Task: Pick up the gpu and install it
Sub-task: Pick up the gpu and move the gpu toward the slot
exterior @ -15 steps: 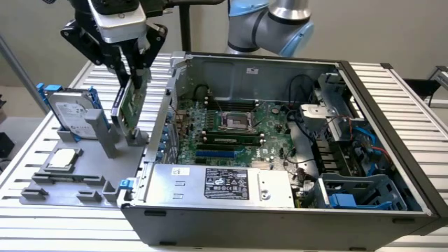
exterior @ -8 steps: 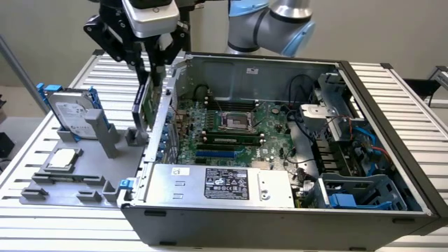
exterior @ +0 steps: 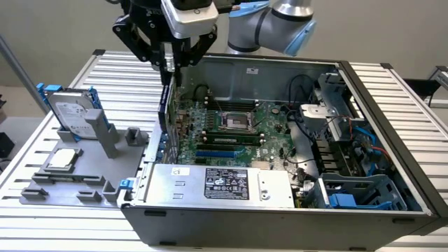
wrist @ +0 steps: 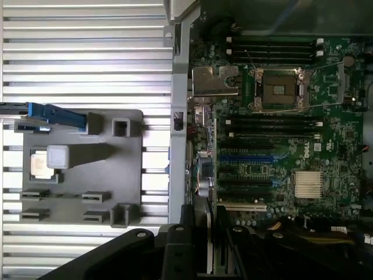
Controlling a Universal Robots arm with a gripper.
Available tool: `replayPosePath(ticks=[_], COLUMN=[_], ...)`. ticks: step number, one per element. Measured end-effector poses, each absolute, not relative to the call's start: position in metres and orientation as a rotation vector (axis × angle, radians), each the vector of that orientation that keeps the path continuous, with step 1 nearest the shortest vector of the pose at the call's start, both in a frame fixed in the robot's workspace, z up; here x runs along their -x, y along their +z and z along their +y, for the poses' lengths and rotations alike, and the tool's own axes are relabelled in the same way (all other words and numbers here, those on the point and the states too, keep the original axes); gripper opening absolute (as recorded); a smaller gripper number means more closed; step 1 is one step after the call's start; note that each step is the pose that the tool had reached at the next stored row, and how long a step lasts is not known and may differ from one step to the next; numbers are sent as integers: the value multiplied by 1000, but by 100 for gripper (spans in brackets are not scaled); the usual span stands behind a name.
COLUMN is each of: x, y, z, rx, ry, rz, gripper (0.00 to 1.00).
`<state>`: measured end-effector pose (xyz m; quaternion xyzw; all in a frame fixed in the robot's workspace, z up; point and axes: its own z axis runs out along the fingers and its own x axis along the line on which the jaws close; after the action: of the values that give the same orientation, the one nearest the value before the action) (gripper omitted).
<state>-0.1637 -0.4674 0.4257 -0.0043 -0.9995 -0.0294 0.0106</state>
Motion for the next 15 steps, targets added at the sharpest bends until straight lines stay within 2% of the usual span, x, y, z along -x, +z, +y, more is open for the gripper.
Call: replayPosePath(ticks=[15], x=[95], y=[414], z=[-465], rx=[14], ry=[-80], rz=[-3117], gripper=[27])
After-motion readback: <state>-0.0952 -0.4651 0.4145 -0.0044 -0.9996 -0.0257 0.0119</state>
